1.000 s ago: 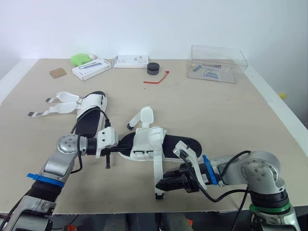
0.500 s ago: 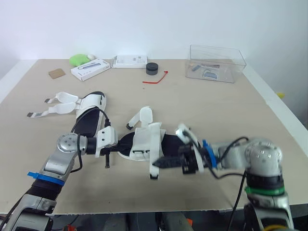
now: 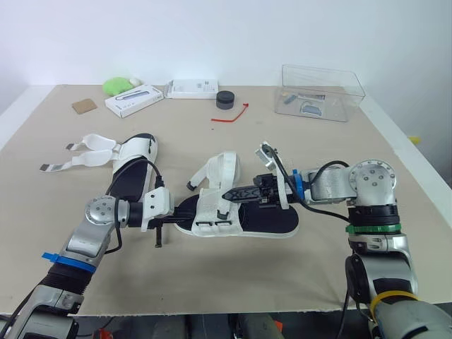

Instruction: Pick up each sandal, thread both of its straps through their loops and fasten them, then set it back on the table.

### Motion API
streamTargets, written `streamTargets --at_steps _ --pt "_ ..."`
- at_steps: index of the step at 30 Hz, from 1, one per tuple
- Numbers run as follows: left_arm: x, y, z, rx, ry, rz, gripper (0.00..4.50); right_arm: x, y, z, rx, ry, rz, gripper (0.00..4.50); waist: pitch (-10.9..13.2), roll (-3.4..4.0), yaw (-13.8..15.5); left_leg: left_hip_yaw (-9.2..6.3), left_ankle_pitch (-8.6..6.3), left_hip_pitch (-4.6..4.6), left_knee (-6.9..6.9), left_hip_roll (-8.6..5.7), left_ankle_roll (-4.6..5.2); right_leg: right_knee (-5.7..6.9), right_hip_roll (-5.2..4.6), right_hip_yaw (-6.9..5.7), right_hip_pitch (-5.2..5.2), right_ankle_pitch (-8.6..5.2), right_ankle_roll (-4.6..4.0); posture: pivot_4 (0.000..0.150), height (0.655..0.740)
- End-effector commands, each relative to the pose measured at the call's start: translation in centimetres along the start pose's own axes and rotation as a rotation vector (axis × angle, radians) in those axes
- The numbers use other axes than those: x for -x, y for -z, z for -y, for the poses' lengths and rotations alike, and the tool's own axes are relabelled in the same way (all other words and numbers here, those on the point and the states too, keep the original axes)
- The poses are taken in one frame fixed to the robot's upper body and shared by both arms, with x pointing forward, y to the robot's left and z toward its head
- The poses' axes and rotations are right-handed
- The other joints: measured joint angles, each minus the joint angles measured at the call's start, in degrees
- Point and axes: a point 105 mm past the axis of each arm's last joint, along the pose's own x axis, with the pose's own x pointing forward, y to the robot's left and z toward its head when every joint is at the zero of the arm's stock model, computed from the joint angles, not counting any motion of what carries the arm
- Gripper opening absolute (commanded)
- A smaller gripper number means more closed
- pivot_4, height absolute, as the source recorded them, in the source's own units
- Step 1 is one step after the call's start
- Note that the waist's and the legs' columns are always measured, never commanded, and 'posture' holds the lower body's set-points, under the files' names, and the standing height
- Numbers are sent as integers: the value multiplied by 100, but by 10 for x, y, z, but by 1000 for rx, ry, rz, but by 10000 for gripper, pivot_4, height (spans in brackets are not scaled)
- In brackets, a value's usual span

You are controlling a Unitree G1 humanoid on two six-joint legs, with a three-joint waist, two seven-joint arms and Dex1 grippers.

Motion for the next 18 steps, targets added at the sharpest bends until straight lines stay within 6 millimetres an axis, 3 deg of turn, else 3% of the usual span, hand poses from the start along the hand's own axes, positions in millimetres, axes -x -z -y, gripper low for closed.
streamTargets --at_steps 1,18 --pt "-4 10 5 21 9 -32 0 4 -3 -14 14 -71 -4 564 0 0 0 0 0 0 0 0 0 -2 0 0 1 1 2 1500 7400" --pt "-8 10 9 16 19 -32 0 10 -7 -22 -64 -99 14 564 0 1 1 9 0 -11 0 0 1 -34 -1 9 4 16 29 1500 7400"
